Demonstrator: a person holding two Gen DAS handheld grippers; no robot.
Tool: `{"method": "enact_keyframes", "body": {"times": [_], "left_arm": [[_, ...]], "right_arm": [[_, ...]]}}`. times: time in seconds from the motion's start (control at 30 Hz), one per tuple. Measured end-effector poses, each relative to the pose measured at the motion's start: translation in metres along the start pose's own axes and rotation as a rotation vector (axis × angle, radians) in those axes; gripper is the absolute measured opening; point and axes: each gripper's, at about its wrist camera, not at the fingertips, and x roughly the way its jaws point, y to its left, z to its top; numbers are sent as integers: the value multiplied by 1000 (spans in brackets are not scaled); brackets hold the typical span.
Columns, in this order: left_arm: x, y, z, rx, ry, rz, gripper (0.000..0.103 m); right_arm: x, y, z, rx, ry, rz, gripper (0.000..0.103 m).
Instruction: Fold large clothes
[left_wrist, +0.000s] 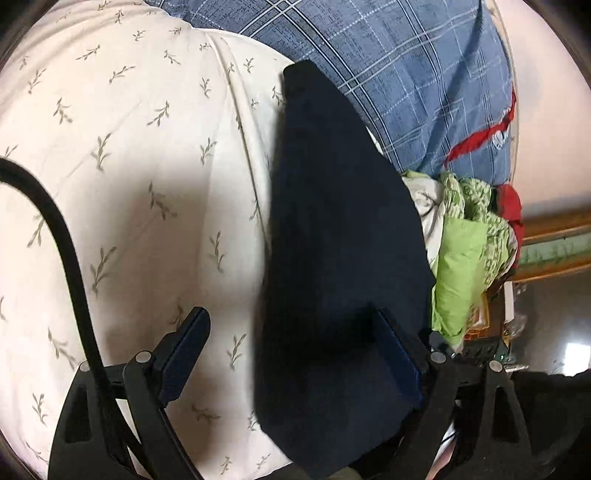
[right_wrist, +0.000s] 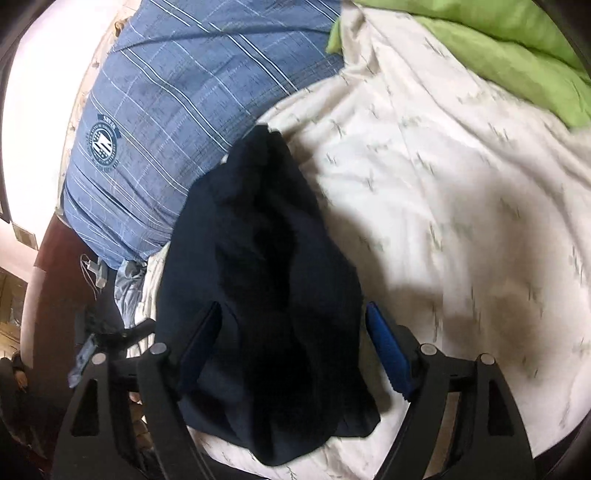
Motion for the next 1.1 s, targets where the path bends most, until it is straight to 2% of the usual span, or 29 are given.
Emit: {"method": "enact_keyframes", "body": {"times": [0.13, 0.23, 0.3, 0.33, 0.4, 0.43, 0.5, 0.57, 0.6, 0.63, 0.67, 0.7, 0.8, 0.83, 0.87, 0.93, 1.1], "left_arm": [[8, -4, 22, 6, 15, 35, 89], [18, -10, 29, 37, 32, 17, 89], [28, -10, 29, 50, 44, 5, 90], [36, -8, 29, 26, 62, 1, 90], [45, -7, 28, 2, 91, -26, 90], [46, -9, 26, 17, 94, -21, 90], [49, -13, 23, 38, 97, -4, 89], [57, -17, 23, 45, 118, -25, 87], [61, -19, 23, 52, 121, -25, 78], [63, -21, 22, 58, 122, -29, 65], [66, -21, 22, 53, 133, -35, 62], [68, -22, 23, 36, 134, -19, 57], [63, -21, 24, 13, 140, -33, 35], [58, -23, 26, 20, 142, -45, 29], [52, -24, 27, 25, 139, -56, 27], [36, -23, 31, 17, 136, -83, 23], [-23, -11, 39, 35, 70, -89, 22]], "right_arm": [[22, 3, 38, 29, 76, 73, 83], [42, 2, 53, 33, 125, 66, 83], [50, -4, 48, 46, 132, 83, 83], [54, -7, 44, 46, 140, 85, 83], [62, -11, 38, 35, 189, 40, 82], [62, -11, 39, 26, 194, 45, 82], [63, -10, 39, 15, 211, 73, 80], [69, -17, 37, 40, 237, 136, 77], [73, -23, 36, 59, 244, 165, 77], [72, -26, 37, 72, 244, 183, 69], [72, -28, 35, 90, 254, 213, 49], [75, -29, 30, 107, 278, 240, 44], [77, -17, 23, 59, 288, 209, 43], [78, -12, 21, 52, 287, 208, 36], [78, -6, 19, 32, 289, 213, 30], [73, 9, 17, 6, 271, 221, 26], [70, 56, -1, -75, 268, 293, 21]]}}
